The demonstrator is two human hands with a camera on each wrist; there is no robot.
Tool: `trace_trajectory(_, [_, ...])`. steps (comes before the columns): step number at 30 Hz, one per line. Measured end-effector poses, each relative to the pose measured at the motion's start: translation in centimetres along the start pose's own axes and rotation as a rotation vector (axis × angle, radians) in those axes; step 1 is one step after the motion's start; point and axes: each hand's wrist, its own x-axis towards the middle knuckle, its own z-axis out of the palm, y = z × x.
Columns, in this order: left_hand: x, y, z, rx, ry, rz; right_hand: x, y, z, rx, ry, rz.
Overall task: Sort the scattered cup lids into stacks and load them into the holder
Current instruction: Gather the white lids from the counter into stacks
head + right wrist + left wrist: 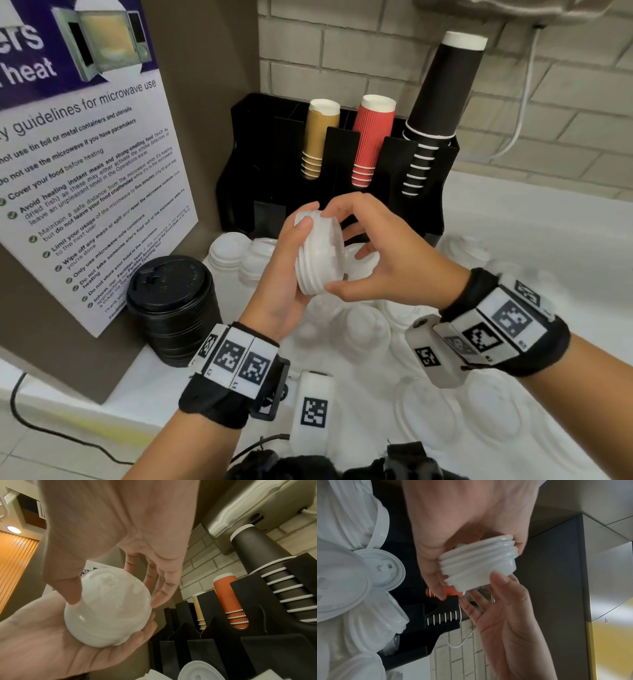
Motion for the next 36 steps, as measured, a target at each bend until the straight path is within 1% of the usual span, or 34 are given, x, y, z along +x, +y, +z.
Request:
trace_trajectory(3, [0.0,-0.2,-0.3,-0.002,-0.011,-0.029,-0.4,-0.3,-0.1,0.024,-0.009,0.041])
trace_trajectory(5, [0.1,-0.1,-0.8,-0.011,0.041,-0.015,-1.0,-0.2,-0.5,0.024,-0.029,0.104])
trace_trajectory(6, [0.2,-0.1,-1.1,-0.028,0.073,-0.002,-1.6,0.0,-0.7,-0.013,-0.076,0.128])
trace_trajectory(7, [0.4,0.0,-1.4,-0.048,0.103,0.009,-2.3,0.2,-0.9,-0.081,-0.170,0.148])
trace_trajectory(8, [0.5,0.2,-1.7,-0.065,0.129,0.015,-3.2,0.4,-1.0,-0.172,-0.313,0.175])
trace_trajectory(10, [0.7,0.4,-2.1,-0.078,0.159,0.018,-5.2,1.1,-0.5,-0.367,-0.669,0.252])
trace_trajectory(11, [0.7,0.4,-2.2,-0.079,0.159,0.019,-6.3,1.5,-0.1,-0.460,-0.818,0.280])
trace_trajectory(12, [0.8,0.4,-2.4,-0.082,0.155,0.023,-7.4,1.8,0.4,-0.554,-0.919,0.284])
trace_trajectory(14, [0.8,0.4,-2.5,-0.098,0.150,0.023,-9.3,2.4,1.2,-0.710,-1.011,0.242])
trace_trajectory(16, [0.9,0.4,-2.6,-0.117,0.148,0.013,-10.8,2.9,1.6,-0.774,-1.034,0.227])
trace_trajectory(20, [1.2,0.3,-2.2,-0.100,0.151,-0.012,-11.8,3.4,1.8,-0.775,-1.003,0.240])
trace_trajectory(26, [1.6,0.2,-1.7,-0.108,0.126,-0.036,-11.8,3.7,2.2,-0.808,-0.971,0.148])
trace_trajectory(29, [1.9,0.2,-1.7,-0.130,0.119,-0.037,-10.8,3.5,1.4,-0.666,-0.891,0.159])
trace_trajectory(31, [2.0,0.2,-1.6,-0.128,0.119,-0.039,-9.4,3.1,0.2,-0.478,-0.770,0.215])
trace_trajectory(32, [2.1,0.2,-1.5,-0.120,0.114,-0.041,-8.6,2.9,-0.5,-0.356,-0.679,0.251])
trace_trajectory(34, [2.1,0.1,-1.2,-0.102,0.093,-0.046,-6.8,2.6,-2.0,-0.125,-0.442,0.268])
trace_trajectory(36, [2.0,0.0,-0.7,-0.081,0.053,-0.037,-4.8,2.2,-3.1,0.017,-0.222,0.247])
